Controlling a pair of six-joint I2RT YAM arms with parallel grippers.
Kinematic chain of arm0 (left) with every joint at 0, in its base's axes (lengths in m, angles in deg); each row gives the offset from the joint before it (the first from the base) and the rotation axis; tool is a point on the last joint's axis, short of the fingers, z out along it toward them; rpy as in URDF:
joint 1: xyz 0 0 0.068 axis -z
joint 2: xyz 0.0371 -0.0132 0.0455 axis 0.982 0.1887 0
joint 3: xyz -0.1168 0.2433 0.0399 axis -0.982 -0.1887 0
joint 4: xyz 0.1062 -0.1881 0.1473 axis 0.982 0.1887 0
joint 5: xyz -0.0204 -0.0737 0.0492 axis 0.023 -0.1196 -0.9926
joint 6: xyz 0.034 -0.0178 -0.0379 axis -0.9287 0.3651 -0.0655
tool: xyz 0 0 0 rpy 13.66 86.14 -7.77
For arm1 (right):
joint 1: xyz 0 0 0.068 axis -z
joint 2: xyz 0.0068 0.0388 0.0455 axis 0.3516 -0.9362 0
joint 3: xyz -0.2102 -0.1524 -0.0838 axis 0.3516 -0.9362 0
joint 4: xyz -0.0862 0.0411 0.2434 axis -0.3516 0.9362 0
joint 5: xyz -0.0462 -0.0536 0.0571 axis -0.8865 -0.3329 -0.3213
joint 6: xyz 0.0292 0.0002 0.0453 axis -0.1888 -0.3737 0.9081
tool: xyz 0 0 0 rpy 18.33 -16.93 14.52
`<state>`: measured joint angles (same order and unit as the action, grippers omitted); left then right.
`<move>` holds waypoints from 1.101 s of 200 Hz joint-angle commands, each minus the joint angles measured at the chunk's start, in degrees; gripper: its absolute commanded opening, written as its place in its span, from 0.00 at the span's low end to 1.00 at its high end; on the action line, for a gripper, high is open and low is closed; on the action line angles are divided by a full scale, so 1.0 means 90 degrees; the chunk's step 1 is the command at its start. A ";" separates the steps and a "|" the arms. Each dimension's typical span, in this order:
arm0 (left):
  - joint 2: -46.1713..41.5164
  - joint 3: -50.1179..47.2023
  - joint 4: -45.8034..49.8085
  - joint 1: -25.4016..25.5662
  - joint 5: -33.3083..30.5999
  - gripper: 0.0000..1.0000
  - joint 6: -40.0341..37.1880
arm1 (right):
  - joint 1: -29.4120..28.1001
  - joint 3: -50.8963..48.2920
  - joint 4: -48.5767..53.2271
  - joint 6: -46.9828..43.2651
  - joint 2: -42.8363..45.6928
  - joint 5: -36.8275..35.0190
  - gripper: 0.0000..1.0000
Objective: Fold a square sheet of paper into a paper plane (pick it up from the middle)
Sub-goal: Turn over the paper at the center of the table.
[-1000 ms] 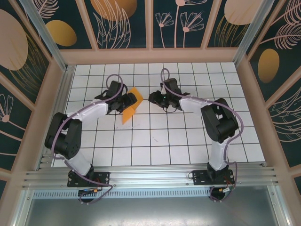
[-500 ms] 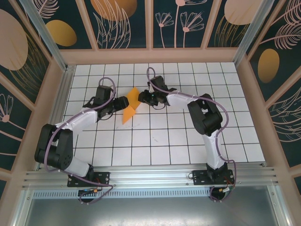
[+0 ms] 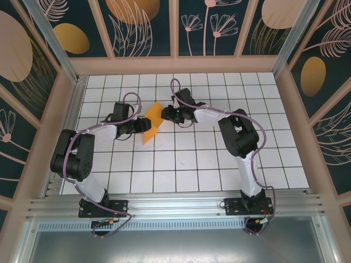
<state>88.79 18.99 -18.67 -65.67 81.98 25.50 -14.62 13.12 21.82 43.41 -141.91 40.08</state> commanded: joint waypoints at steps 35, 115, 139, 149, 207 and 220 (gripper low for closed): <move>0.0041 0.0055 -0.1133 -0.0091 0.1027 0.17 0.0065 | 0.0136 -0.0486 -0.0080 -0.0083 0.0754 -0.0031 0.34; 0.0042 -0.0559 -0.3835 0.1185 0.0386 0.04 0.3594 | 0.1067 -0.2264 -0.0414 0.0174 0.2584 -0.0455 0.33; 0.0344 -0.0532 -0.4342 0.1569 -0.0030 0.05 0.4136 | 0.1234 -0.2548 -0.0327 0.0112 0.2894 -0.0494 0.34; 0.0456 -0.0564 -0.4660 0.1617 0.0015 0.05 0.4291 | 0.1270 -0.2648 -0.0318 0.0087 0.2982 -0.0481 0.33; 0.0788 -0.0694 -0.4721 0.1659 -0.0100 0.05 0.4431 | 0.1302 -0.2899 -0.0410 0.0106 0.3080 -0.0382 0.33; 0.0922 -0.0767 -0.4769 0.1660 -0.0050 0.05 0.4412 | 0.1294 -0.2901 -0.0414 0.0077 0.3047 -0.0369 0.33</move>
<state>94.91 13.48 -58.86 -50.50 82.72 64.01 -3.08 -12.10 19.18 44.28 -116.18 36.21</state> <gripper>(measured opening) 0.057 0.333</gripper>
